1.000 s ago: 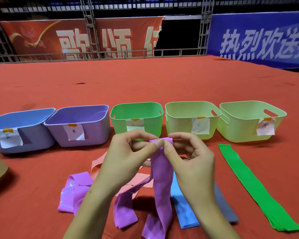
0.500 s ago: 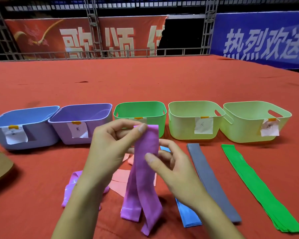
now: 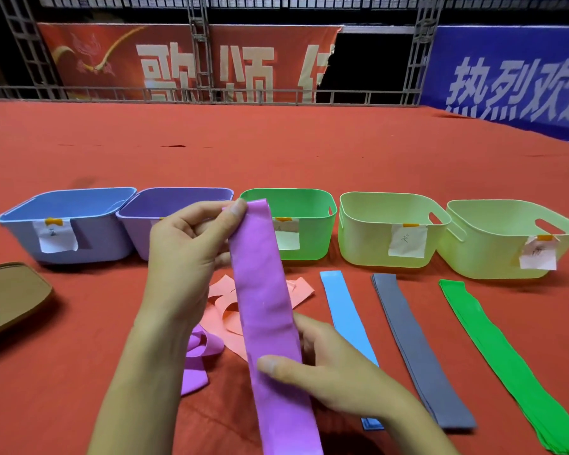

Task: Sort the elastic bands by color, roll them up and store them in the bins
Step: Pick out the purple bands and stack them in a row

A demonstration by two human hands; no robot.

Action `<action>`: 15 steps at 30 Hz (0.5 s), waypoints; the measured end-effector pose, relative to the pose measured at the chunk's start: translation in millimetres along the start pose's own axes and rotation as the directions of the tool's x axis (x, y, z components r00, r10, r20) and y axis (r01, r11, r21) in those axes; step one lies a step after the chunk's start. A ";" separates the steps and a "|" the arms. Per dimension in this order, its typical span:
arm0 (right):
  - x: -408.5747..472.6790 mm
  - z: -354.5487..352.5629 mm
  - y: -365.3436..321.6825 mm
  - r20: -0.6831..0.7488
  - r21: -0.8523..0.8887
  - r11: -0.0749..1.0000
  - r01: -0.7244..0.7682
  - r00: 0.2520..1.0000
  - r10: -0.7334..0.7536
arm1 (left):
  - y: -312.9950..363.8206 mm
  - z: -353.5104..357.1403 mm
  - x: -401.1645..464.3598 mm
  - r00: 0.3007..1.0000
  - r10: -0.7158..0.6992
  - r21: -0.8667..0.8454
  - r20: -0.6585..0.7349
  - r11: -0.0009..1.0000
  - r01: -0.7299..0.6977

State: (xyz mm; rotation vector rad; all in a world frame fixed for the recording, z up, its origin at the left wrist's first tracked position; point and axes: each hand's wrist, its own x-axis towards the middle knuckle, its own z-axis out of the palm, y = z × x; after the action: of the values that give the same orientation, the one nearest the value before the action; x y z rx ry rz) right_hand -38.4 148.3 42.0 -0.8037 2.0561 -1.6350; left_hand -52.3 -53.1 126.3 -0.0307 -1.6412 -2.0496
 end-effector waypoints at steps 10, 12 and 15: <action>5.5 9.0 7.3 -0.149 -0.165 0.983 -0.075 0.988 0.050 | -9.8 -1.4 5.4 0.996 0.052 0.034 -0.072 0.998 -0.050; 5.4 9.0 6.6 -0.158 -0.185 0.980 -0.075 0.986 0.046 | -11.9 -2.2 6.7 0.995 0.062 0.049 -0.084 0.997 -0.058; 0.6 4.6 3.1 -0.026 -0.221 0.970 -0.097 0.995 0.094 | -14.9 -5.1 9.4 0.991 0.071 0.053 -0.110 0.996 -0.066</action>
State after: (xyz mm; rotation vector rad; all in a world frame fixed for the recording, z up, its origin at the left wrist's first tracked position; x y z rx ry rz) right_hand -36.6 144.9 37.9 -0.7519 2.2795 -1.3808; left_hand -65.0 -59.1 114.4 0.0435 -1.5988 -1.9239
